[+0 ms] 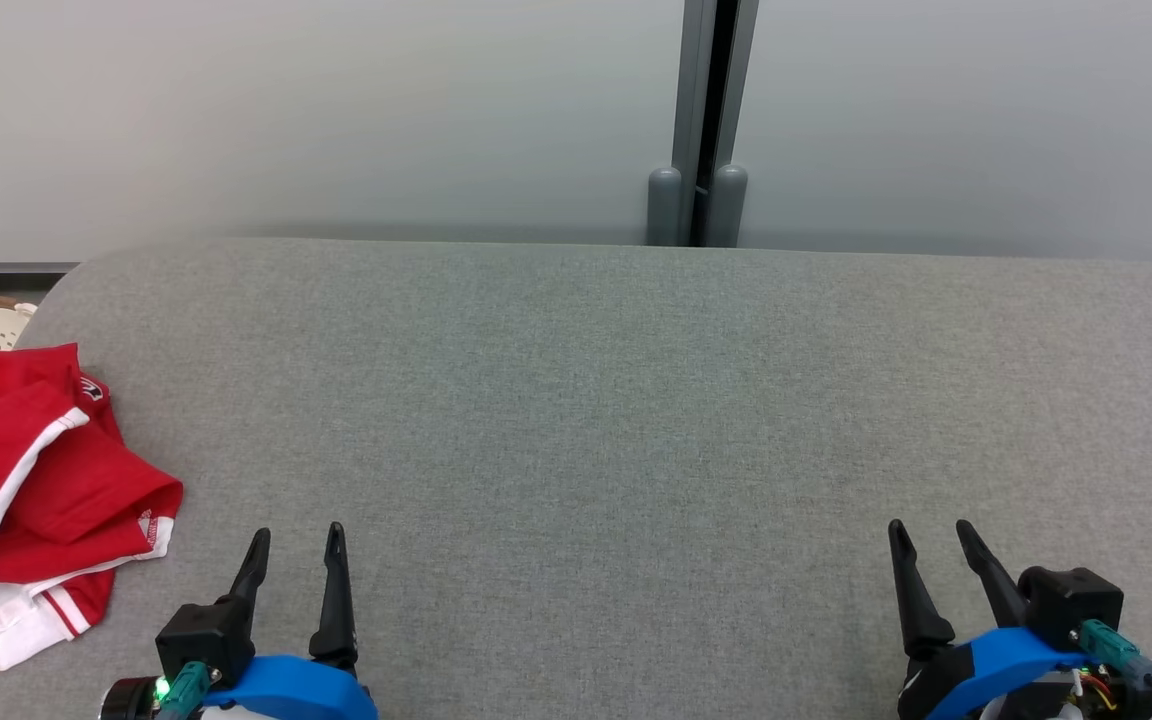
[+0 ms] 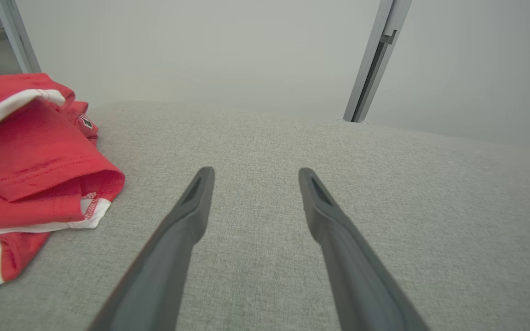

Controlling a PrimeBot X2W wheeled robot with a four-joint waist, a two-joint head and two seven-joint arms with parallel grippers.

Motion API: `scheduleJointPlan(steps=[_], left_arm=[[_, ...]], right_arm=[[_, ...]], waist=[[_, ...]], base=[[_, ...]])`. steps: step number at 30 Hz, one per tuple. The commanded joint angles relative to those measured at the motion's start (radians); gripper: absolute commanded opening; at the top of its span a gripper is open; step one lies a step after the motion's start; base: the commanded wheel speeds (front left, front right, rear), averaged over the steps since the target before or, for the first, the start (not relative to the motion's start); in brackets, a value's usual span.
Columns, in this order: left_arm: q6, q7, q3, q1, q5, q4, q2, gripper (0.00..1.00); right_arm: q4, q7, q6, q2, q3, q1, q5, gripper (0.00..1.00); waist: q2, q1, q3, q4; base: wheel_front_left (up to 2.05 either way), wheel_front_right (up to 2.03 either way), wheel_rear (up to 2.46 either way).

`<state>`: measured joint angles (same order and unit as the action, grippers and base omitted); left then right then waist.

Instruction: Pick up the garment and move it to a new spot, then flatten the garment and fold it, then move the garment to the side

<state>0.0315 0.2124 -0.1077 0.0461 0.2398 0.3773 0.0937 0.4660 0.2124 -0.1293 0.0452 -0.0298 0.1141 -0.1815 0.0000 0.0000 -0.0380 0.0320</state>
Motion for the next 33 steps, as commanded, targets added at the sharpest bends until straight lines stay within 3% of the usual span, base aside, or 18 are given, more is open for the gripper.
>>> scheduleJointPlan(steps=[1, 20, 26, 33], left_arm=[[-0.005, 0.007, 0.0, 0.001, -0.018, -0.003, 0.003, 1.0], [-0.006, 0.044, 0.049, -0.009, -0.147, -0.002, -0.029, 1.0], [-0.011, 0.054, 0.057, 0.001, -0.18, 0.013, -0.037, 1.0], [-0.021, 0.054, 0.097, -0.004, -0.161, 0.031, -0.042, 1.0]], right_arm=[[-0.001, 0.007, -0.002, 0.007, 0.0, -0.003, 0.017, 1.0], [0.019, 0.044, -0.001, 0.007, -0.008, -0.013, 0.12, 1.0], [0.042, 0.054, -0.002, 0.007, 0.005, -0.01, 0.155, 1.0], [0.077, 0.055, -0.002, 0.006, 0.062, 0.019, 0.09, 1.0]], waist=[[0.0, 0.0, 0.001, 0.0], [0.0, 0.0, -0.023, 0.039], [0.0, 0.0, -0.058, 0.129], [0.0, 0.0, -0.085, 0.293]], base=[[0.0, 0.0, 0.0], [0.0, 0.0, 0.0], [0.0, 0.0, 0.0], [0.0, 0.0, 0.0]])
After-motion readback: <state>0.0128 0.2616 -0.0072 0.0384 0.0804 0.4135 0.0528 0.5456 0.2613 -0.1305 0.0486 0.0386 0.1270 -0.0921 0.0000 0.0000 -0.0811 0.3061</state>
